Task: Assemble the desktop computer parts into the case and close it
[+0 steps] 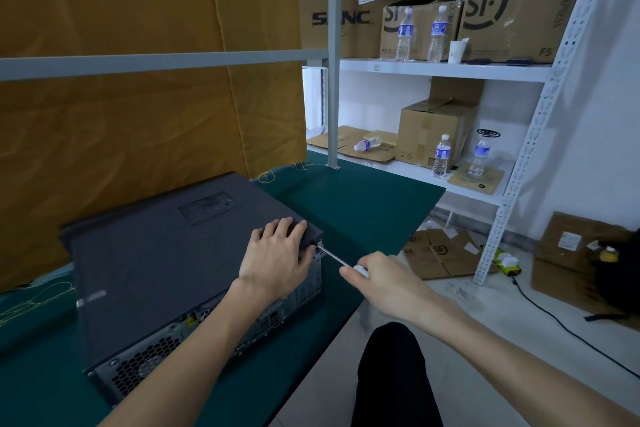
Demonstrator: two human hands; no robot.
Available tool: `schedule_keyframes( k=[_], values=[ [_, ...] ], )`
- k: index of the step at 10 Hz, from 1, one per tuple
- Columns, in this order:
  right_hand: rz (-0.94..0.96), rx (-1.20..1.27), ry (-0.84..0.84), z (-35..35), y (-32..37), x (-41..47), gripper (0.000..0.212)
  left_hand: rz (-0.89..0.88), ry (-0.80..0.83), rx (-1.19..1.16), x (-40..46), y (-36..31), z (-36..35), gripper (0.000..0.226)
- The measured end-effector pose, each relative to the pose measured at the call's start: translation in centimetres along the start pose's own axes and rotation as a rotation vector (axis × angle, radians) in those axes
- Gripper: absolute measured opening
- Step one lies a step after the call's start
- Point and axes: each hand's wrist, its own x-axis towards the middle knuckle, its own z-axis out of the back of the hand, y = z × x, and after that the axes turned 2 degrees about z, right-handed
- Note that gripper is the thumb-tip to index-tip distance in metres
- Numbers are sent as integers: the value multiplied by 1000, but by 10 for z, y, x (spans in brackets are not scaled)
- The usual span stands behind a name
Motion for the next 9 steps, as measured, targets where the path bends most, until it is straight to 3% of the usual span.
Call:
schedule_keyframes(
  k=[1,2,3,4,6,9],
  values=[
    [-34,7,-43,11,-18,3,50,23,9,-134,13,10,7,54],
    [-135,214,-80,19,-32,39,31,103,-6,-349,36,23,14,36],
    [-256,428,-3,-2,-33,108,12,180,6,-352,59,45,11,25],
    [-208,311,32,-36,-29,170,12,288,8,-319,73,64,3,30],
    [-72,47,124,-76,-19,248,18,326,-57,-361,75,73,-9,27],
    [12,76,146,-97,-22,279,22,325,-106,-363,75,74,-12,26]
  ],
)
